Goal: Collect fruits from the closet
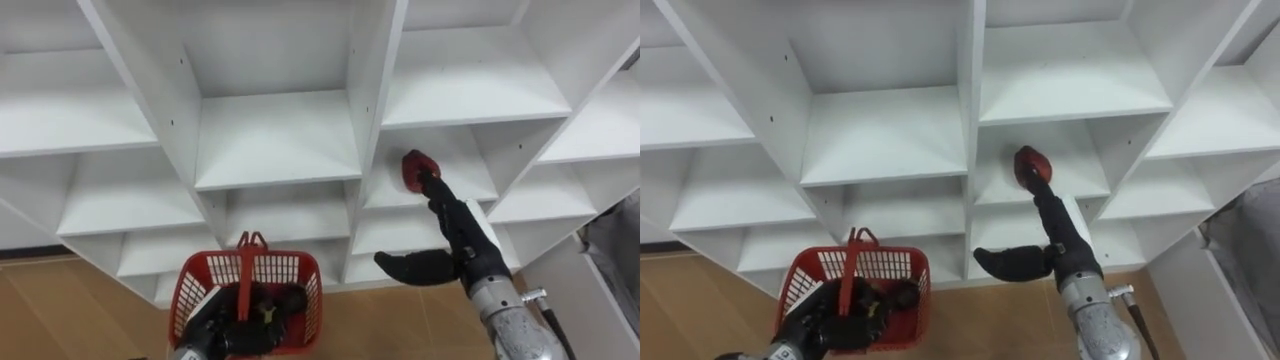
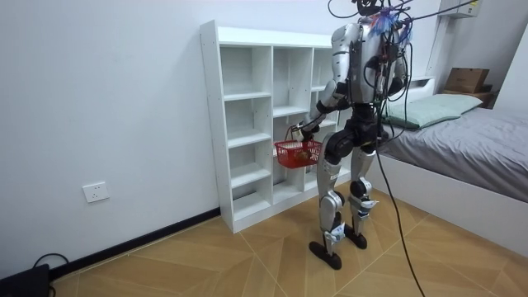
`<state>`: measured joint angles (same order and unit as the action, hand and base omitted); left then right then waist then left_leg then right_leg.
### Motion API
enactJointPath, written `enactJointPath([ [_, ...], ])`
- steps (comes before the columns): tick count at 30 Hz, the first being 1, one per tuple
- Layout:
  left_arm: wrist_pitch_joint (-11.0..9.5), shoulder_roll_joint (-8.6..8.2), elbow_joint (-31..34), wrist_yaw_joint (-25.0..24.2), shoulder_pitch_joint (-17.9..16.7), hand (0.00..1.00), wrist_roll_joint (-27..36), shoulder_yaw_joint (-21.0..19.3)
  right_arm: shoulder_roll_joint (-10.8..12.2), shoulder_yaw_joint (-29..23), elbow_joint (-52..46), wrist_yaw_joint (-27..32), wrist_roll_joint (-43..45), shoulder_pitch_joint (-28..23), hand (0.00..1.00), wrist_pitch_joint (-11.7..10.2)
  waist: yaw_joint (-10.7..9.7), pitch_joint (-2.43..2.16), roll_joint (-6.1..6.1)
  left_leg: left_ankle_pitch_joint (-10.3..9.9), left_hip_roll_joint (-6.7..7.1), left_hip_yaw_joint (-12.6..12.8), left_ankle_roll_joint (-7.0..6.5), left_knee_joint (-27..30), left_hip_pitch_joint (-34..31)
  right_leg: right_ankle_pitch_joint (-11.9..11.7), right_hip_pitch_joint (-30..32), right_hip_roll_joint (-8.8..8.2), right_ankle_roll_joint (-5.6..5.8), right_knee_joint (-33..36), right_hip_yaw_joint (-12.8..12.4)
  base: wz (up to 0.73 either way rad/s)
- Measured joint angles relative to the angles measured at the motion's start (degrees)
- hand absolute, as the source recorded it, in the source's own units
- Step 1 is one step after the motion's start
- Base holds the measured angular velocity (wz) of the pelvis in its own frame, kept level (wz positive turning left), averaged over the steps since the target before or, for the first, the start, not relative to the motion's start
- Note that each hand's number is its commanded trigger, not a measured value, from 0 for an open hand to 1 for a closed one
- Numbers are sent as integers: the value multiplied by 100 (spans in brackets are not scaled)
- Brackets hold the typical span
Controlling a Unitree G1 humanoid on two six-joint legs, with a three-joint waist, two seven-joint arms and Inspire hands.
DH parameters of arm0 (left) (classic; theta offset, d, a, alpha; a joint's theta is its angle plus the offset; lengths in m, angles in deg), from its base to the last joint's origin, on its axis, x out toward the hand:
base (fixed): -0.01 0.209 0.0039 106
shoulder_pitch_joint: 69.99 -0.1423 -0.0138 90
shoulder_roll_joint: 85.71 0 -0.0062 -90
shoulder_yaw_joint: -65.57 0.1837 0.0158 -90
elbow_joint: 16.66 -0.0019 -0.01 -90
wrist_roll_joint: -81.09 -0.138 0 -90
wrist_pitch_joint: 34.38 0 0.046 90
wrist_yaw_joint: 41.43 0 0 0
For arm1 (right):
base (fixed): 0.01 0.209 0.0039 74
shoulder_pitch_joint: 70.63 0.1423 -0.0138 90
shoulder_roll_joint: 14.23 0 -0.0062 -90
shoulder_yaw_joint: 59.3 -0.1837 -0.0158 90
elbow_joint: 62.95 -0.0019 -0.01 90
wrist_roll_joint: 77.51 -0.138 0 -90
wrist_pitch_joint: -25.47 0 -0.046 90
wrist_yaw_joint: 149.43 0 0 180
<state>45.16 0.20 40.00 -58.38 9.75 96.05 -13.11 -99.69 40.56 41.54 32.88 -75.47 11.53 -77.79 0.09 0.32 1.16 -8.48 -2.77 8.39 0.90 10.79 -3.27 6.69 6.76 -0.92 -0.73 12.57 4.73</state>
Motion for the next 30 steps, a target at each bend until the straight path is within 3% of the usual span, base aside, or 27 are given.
enactJointPath([
  [11, -9, 1, 86, -53, -84, 100, 4, -61, -12, -20, -1, 199, -3, -7, 0, -125, 1, -6, 7, -4, -2, 23, 7, -108, 338, 13, -354, 24, 10, -98, -57, -1],
  [22, -10, 0, 406, -79, -261, 100, 7, -215, -33, -22, -158, 289, -420, -8, 0, -126, 4, 32, 94, -11, 1, 21, 12, -142, 391, 34, -412, 24, 21, -97, -46, 0],
  [30, -10, 21, 410, -65, -255, 100, 7, -210, -239, -21, -156, 523, -567, 8, 0, -127, 7, 33, 97, -15, 1, -46, 18, -148, 386, 35, -469, 27, 18, -187, 16, 4],
])
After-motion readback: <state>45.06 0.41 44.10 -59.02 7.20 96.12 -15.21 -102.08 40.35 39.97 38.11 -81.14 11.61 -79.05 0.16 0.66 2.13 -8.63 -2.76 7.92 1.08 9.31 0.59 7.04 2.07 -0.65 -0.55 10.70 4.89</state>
